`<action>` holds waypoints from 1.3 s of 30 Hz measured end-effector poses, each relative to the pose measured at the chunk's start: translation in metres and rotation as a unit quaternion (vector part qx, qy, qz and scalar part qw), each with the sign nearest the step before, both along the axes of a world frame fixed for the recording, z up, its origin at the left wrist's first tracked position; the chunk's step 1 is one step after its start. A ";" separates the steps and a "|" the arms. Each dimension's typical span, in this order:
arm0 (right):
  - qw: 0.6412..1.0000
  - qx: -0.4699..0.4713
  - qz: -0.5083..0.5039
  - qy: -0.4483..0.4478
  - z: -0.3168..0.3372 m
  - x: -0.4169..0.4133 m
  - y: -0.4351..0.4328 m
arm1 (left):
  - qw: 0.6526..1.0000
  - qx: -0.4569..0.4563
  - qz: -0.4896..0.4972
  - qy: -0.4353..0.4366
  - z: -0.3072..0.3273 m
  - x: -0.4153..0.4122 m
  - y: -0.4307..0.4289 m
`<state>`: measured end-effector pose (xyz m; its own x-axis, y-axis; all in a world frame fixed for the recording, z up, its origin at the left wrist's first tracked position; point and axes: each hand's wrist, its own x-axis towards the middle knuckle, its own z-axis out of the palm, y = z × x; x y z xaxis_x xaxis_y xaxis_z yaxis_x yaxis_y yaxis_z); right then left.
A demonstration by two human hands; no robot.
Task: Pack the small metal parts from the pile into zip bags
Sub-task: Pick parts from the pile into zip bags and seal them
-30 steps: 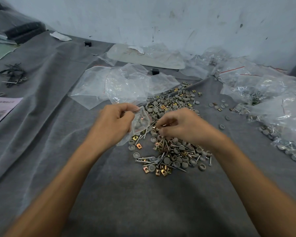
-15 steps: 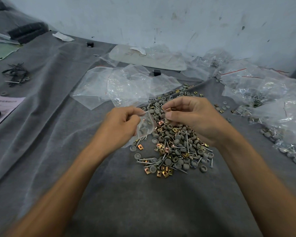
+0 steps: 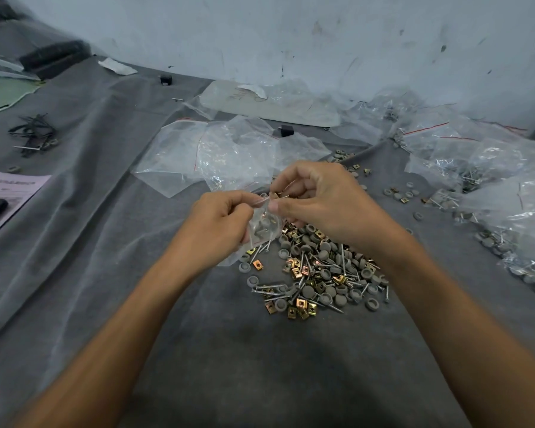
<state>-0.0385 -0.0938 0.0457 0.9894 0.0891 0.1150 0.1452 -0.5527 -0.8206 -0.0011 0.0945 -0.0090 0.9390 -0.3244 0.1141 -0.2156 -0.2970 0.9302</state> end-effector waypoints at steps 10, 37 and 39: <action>0.986 -0.165 0.034 -0.009 0.011 0.001 0.010 | 1.000 0.018 0.008 0.006 -0.001 0.001 -0.001; 0.899 -0.421 0.104 0.066 -0.053 -0.017 -0.015 | 1.000 0.001 0.017 0.012 0.003 0.003 0.004; 0.891 -0.439 0.099 0.055 -0.055 -0.018 -0.014 | 1.000 0.003 0.018 0.012 0.003 0.003 0.005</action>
